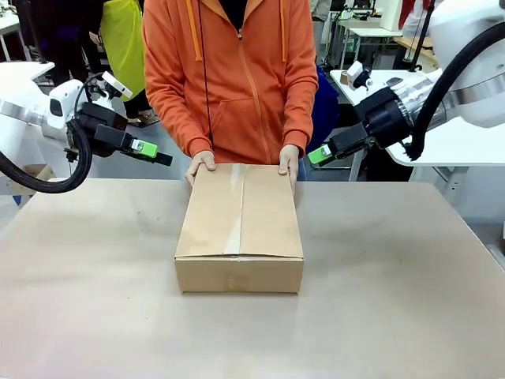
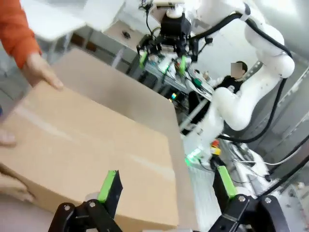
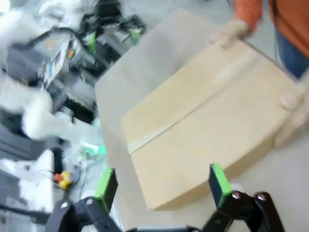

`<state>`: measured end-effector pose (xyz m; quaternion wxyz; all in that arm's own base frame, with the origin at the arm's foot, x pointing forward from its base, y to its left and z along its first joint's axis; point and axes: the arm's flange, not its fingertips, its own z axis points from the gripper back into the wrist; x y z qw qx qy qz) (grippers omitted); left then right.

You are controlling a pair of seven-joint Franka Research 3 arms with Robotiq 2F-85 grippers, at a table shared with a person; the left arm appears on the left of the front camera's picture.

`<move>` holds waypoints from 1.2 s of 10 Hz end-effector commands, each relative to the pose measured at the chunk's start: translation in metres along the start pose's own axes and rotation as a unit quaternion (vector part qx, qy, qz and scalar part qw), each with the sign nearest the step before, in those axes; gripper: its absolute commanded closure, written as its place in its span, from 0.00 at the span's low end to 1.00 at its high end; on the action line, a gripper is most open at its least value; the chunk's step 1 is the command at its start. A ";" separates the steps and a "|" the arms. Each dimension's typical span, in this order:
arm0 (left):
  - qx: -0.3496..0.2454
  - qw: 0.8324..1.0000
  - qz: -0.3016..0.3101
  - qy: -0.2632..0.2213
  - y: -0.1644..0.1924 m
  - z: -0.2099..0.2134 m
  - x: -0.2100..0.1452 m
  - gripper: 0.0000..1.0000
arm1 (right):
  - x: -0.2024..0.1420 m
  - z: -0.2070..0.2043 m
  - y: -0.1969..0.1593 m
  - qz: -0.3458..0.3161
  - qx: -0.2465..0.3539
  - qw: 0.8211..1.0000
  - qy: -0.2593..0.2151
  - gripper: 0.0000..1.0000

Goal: Pack the gift set into the box.
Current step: Press and hold the closed box until the human finishes sealing it.

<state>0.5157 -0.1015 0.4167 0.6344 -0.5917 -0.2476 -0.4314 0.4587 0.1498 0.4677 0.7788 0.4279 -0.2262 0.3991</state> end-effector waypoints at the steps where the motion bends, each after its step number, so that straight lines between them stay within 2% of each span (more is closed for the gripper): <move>1: 0.115 0.972 -0.188 -0.080 0.022 -0.026 -0.007 0.00 | 0.010 -0.042 -0.019 0.199 0.043 0.976 -0.079 0.00; 2: 0.141 0.947 -0.265 -0.117 0.034 -0.033 -0.011 0.00 | 0.010 -0.056 -0.032 0.246 0.042 0.961 -0.117 0.00; 3: 0.163 0.930 -0.301 -0.135 0.045 -0.041 -0.014 0.00 | 0.010 -0.073 -0.045 0.274 0.065 0.946 -0.158 0.00; 4: 0.146 0.937 -0.294 -0.122 0.053 -0.053 -0.017 0.00 | 0.009 -0.089 -0.064 0.268 0.033 0.945 -0.186 0.00; 5: 0.145 0.939 -0.294 -0.102 0.053 -0.060 -0.018 0.00 | 0.007 -0.105 -0.092 0.253 0.070 0.948 -0.179 0.00; 6: 0.099 0.962 -0.245 -0.072 0.048 -0.057 -0.015 0.00 | 0.018 -0.069 -0.036 0.236 0.010 0.962 -0.140 0.00; 7: 0.149 0.943 -0.271 -0.125 0.056 -0.052 -0.013 0.00 | 0.018 -0.069 -0.036 0.236 0.010 0.962 -0.140 0.00; 8: 0.149 0.943 -0.271 -0.125 0.056 -0.052 -0.013 0.00 | 0.004 -0.097 -0.073 0.246 0.029 0.955 -0.166 0.00; 9: 0.132 0.947 -0.275 -0.104 0.057 -0.062 -0.019 0.00 | 0.010 -0.099 -0.071 0.293 0.034 0.945 -0.139 0.00; 10: 0.101 0.949 -0.286 -0.083 0.052 -0.074 -0.028 0.00 | 0.002 -0.114 -0.073 0.320 0.061 0.936 -0.132 0.00; 12: 0.062 0.959 -0.274 -0.039 0.057 -0.088 -0.038 0.00 | -0.011 -0.140 -0.097 0.365 0.085 0.916 -0.146 0.00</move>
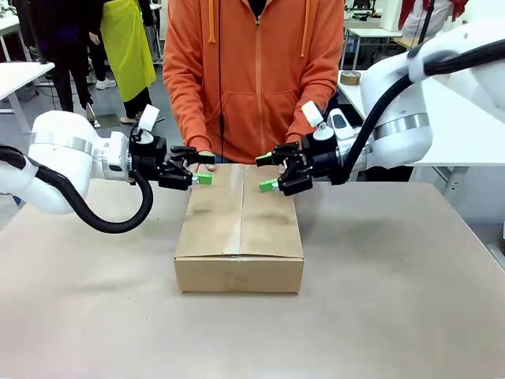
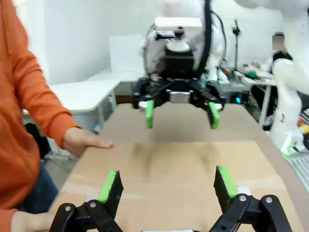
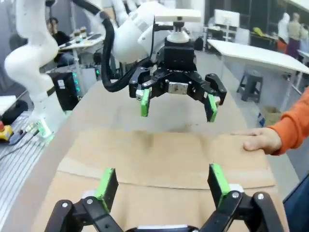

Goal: Pack the gift set into the box.
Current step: Press and hold the closed box until the human finishes sealing it.

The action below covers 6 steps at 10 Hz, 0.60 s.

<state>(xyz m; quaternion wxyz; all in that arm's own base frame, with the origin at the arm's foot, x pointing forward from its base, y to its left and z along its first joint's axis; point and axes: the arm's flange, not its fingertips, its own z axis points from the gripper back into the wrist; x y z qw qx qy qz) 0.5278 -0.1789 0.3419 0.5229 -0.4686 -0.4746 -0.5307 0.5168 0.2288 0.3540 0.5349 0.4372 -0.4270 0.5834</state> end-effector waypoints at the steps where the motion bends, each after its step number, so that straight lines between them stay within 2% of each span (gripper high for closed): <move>1: -0.028 0.999 0.001 0.017 -0.002 -0.003 -0.009 0.00 | -0.028 -0.015 -0.021 0.037 0.016 0.999 -0.015 0.00; 3: -0.021 0.998 0.007 0.062 -0.008 -0.006 -0.033 0.00 | -0.044 -0.019 -0.022 0.019 0.013 1.000 -0.015 0.00; 4: -0.007 0.997 0.007 0.071 -0.007 -0.010 -0.042 0.00 | -0.054 -0.014 -0.026 0.001 0.018 1.000 -0.008 0.00; 6: 0.006 0.997 0.004 0.081 -0.001 -0.005 -0.048 0.00 | -0.067 0.004 -0.020 -0.020 -0.015 1.000 0.000 0.00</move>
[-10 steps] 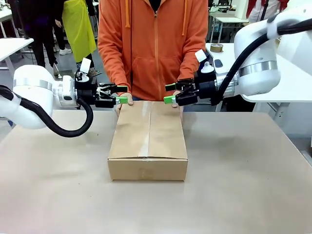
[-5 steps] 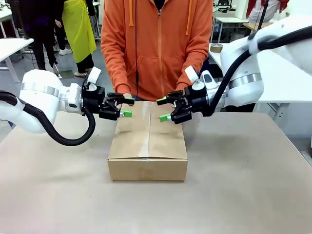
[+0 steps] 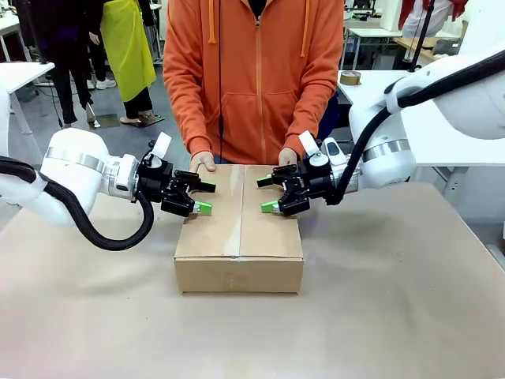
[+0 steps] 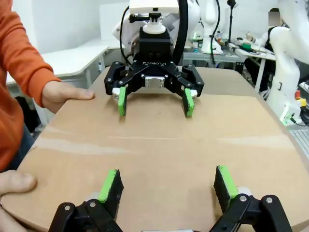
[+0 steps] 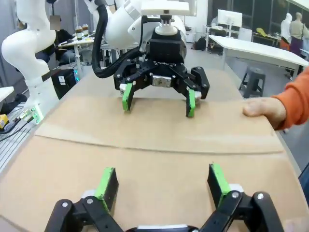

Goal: Pack the gift set into the box.
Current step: Press and hold the closed box until the human finishes sealing it.

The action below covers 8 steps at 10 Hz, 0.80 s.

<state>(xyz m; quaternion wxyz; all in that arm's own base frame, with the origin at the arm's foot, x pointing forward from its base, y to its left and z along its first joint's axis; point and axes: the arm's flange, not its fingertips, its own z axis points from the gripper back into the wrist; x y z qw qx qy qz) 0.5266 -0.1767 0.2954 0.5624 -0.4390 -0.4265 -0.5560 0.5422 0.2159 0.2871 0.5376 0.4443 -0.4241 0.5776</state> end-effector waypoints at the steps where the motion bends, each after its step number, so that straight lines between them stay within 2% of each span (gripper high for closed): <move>1: 0.021 1.000 -0.014 0.016 0.007 -0.003 -0.006 0.00 | -0.002 0.015 0.005 -0.015 -0.029 0.999 0.007 0.00; 4: 0.048 0.998 -0.004 0.027 0.014 0.000 -0.010 0.00 | -0.012 0.017 0.010 -0.027 -0.015 0.998 0.049 0.00; 5: 0.014 1.000 -0.006 0.011 0.009 0.003 0.001 0.00 | -0.007 0.022 0.001 -0.012 -0.020 1.000 0.005 0.00; 8: 0.014 1.000 -0.006 0.011 0.009 0.003 0.001 0.00 | -0.007 0.022 0.001 -0.012 -0.020 1.000 0.005 0.00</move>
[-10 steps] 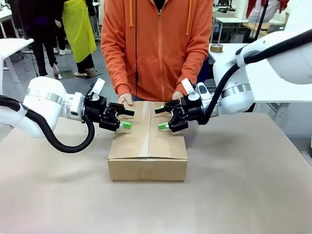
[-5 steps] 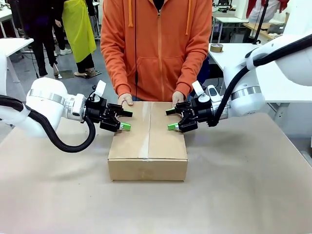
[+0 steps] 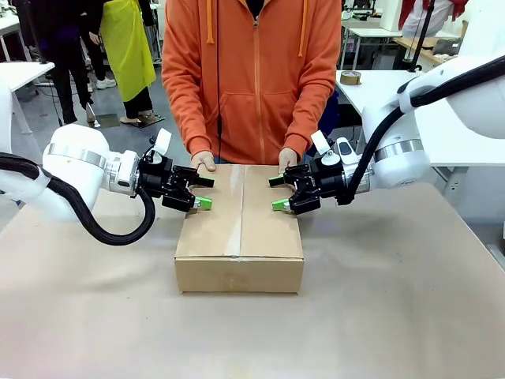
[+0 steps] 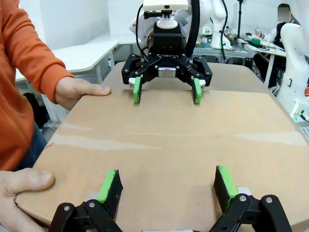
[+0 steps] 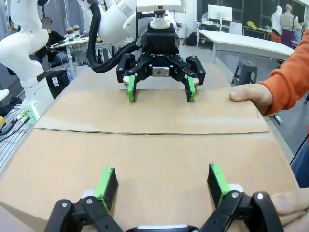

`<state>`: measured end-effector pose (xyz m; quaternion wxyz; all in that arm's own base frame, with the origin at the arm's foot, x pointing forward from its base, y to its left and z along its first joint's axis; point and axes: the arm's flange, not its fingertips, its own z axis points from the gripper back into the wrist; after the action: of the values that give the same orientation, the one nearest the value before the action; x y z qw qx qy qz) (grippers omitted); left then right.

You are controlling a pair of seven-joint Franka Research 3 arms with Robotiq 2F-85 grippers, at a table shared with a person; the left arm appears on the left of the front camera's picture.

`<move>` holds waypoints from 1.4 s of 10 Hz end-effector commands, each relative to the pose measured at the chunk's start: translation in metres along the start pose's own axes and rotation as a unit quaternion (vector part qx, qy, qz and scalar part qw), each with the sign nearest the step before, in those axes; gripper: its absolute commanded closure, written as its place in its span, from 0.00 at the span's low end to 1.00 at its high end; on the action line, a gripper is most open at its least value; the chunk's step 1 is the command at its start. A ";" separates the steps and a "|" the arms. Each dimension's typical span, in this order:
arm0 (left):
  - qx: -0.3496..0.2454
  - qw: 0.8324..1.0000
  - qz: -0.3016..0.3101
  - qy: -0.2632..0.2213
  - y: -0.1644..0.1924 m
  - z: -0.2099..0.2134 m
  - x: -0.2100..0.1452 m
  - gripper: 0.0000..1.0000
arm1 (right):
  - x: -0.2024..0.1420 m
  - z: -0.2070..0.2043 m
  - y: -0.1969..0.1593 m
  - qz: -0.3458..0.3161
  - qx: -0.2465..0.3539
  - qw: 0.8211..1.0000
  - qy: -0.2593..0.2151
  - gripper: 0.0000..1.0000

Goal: Pack the gift set into the box.
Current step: Press and hold the closed box until the human finishes sealing it.

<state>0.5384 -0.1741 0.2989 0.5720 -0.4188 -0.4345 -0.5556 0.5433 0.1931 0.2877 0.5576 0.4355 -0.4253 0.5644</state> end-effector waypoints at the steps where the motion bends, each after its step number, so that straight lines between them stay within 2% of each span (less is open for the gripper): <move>1: -0.006 1.000 0.001 0.000 -0.003 -0.001 -0.001 0.00 | -0.002 0.000 0.000 0.003 0.000 1.000 -0.002 0.00; 14: -0.006 1.000 0.001 0.000 -0.003 -0.001 -0.001 0.00 | -0.002 0.000 0.000 0.003 0.000 1.000 -0.002 0.00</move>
<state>0.5383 -0.1742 0.2991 0.5711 -0.4199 -0.4346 -0.5555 0.5433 0.1931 0.2878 0.5570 0.4362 -0.4255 0.5643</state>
